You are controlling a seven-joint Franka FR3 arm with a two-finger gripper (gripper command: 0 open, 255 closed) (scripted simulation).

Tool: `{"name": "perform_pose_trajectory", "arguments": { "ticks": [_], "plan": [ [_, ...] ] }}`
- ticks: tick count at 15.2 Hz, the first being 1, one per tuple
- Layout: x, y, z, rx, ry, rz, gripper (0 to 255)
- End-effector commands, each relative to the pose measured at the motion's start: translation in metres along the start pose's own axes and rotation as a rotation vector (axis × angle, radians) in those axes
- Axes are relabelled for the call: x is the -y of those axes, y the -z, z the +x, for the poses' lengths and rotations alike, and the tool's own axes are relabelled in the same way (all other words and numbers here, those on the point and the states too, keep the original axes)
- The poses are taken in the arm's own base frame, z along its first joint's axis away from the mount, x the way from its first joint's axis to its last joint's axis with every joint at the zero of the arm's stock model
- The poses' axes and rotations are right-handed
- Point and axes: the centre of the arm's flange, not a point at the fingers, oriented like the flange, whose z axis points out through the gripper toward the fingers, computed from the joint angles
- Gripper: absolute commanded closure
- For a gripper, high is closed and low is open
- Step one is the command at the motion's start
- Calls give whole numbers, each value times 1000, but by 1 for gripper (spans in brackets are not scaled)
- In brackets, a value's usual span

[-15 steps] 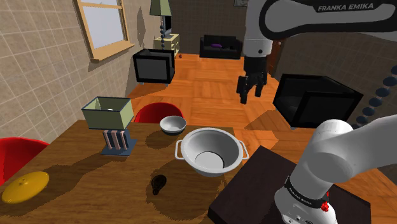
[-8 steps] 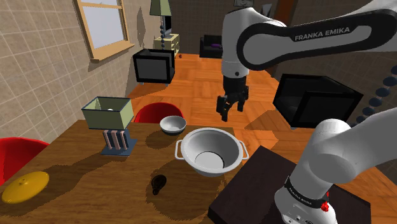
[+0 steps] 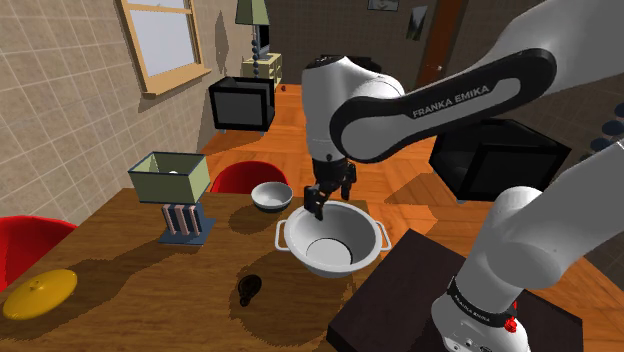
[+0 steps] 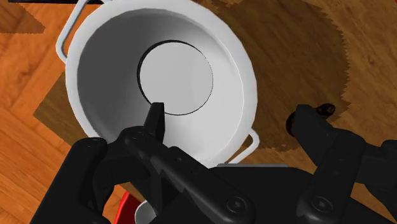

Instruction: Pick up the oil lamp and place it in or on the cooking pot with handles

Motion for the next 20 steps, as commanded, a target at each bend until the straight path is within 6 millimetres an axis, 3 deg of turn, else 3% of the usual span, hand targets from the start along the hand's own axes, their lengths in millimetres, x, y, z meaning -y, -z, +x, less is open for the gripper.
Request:
{"name": "perform_pose_trajectory", "arguments": {
  "ticks": [1, 20],
  "plan": [
    [23, -16, 8, -12, 5, -16, 0],
    [235, -168, 73, -116, 53, -192, 0]
  ]
}}
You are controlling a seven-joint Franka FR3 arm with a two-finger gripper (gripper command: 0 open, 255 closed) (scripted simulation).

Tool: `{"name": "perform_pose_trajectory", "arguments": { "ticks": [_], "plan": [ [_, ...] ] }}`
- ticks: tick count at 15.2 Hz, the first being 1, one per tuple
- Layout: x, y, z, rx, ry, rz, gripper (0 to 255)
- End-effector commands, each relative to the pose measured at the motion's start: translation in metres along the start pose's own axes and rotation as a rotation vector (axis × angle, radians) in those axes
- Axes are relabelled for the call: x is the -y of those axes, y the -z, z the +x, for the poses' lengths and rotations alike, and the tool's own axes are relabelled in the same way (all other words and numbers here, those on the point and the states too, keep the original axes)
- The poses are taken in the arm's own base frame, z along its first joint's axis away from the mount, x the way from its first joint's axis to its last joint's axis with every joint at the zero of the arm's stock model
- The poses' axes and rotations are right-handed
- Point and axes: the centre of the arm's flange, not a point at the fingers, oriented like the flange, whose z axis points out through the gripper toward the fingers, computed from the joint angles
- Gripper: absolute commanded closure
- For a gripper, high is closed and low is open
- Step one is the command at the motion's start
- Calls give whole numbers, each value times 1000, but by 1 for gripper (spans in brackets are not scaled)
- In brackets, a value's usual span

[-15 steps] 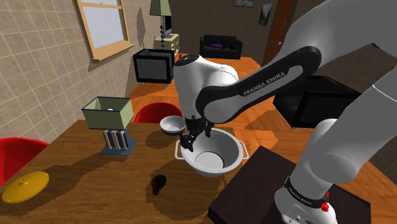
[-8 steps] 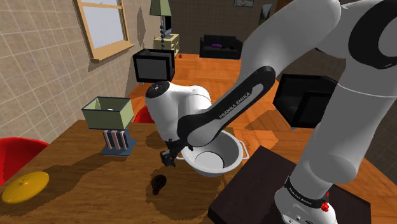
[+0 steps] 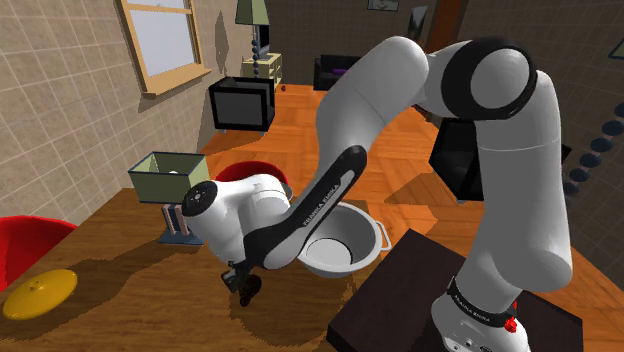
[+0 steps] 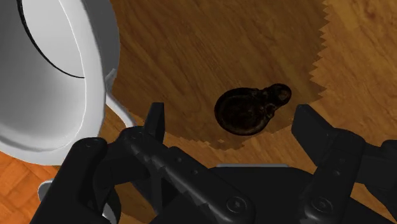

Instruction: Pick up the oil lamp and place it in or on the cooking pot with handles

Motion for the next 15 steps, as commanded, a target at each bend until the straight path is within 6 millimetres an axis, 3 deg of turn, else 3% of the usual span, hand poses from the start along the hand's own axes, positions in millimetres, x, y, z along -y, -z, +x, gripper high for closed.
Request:
{"name": "perform_pose_trajectory", "arguments": {
  "ticks": [1, 6, 15],
  "plan": [
    [23, -17, 6, -13, 5, -20, 0],
    [81, -54, 22, -40, 17, -66, 0],
    [78, -93, 24, -40, 17, -66, 0]
  ]
}}
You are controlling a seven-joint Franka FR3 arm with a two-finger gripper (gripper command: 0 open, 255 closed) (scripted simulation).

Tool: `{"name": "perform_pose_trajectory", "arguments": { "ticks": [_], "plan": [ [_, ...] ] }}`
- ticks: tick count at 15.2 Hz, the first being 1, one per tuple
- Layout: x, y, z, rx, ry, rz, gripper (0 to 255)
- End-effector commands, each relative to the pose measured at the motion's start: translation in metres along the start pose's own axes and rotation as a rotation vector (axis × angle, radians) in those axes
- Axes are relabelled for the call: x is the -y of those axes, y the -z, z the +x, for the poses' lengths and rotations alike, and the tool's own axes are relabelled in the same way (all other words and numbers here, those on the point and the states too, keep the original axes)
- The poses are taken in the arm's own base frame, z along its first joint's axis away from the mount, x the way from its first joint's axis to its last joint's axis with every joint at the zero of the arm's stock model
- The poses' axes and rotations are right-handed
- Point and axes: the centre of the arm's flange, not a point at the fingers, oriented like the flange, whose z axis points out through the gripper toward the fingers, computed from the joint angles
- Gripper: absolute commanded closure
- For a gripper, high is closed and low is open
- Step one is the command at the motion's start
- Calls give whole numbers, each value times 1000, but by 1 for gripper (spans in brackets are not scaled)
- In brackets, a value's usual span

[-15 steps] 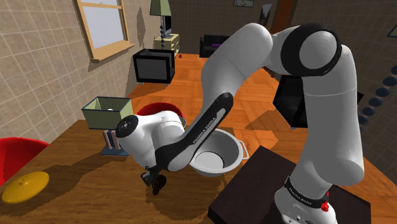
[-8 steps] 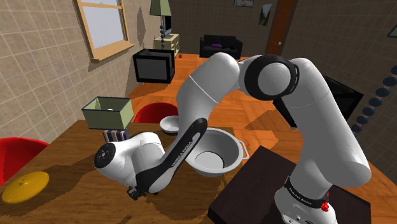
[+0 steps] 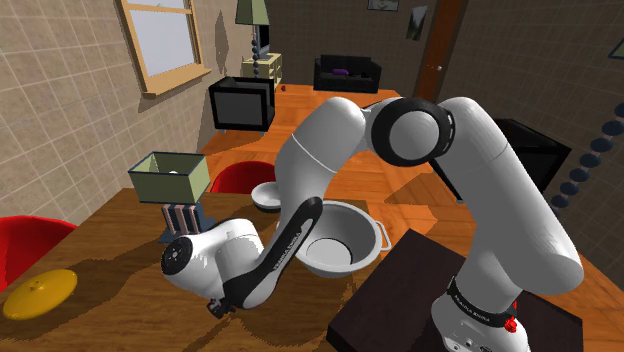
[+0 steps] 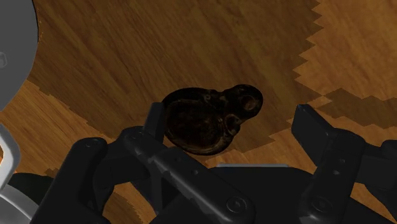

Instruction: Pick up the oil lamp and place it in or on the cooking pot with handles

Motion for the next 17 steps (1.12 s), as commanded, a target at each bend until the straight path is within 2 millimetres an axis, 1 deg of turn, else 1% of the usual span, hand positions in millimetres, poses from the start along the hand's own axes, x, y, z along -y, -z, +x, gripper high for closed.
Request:
{"name": "perform_pose_trajectory", "arguments": {
  "ticks": [1, 7, 8, 17],
  "plan": [
    [1, -2, 0, 0, 0, 0, 0],
    [1, -2, 0, 0, 0, 0, 0],
    [1, -2, 0, 0, 0, 0, 255],
    [1, -2, 0, 0, 0, 0, 255]
  ]
}}
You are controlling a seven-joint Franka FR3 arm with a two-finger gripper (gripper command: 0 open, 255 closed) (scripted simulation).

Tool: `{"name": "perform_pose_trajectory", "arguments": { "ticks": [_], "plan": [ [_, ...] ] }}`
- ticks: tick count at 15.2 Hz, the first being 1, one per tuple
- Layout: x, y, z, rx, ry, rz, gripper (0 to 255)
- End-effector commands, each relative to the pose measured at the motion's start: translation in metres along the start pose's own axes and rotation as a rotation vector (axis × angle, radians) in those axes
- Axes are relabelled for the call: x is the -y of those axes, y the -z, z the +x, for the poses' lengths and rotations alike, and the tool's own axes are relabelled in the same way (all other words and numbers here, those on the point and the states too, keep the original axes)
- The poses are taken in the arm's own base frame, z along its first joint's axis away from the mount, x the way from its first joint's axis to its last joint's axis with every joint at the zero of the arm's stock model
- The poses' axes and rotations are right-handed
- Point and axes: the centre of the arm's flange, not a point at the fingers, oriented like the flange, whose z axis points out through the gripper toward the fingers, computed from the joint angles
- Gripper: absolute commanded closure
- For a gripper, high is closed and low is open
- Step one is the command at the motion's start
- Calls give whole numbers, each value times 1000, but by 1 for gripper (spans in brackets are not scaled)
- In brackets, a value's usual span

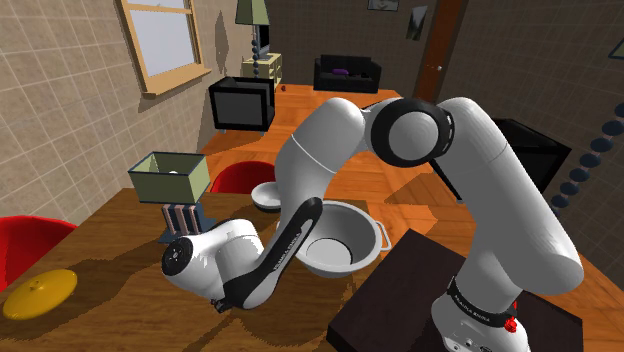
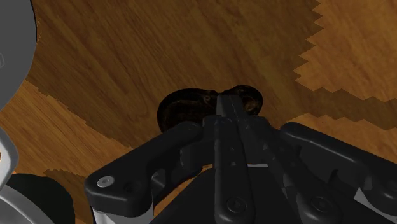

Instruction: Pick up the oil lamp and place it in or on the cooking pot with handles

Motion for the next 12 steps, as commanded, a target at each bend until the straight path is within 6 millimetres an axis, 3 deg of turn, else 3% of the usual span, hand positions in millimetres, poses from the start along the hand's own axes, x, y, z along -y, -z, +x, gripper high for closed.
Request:
{"name": "perform_pose_trajectory", "arguments": {
  "ticks": [1, 6, 7, 12],
  "plan": [
    [0, 0, 0, 0, 0, 0, 0],
    [-90, -25, 63, 69, -39, 354, 0],
    [-95, -27, 66, 74, -41, 377, 0],
    [-86, -52, 65, 74, -41, 377, 0]
  ]
}}
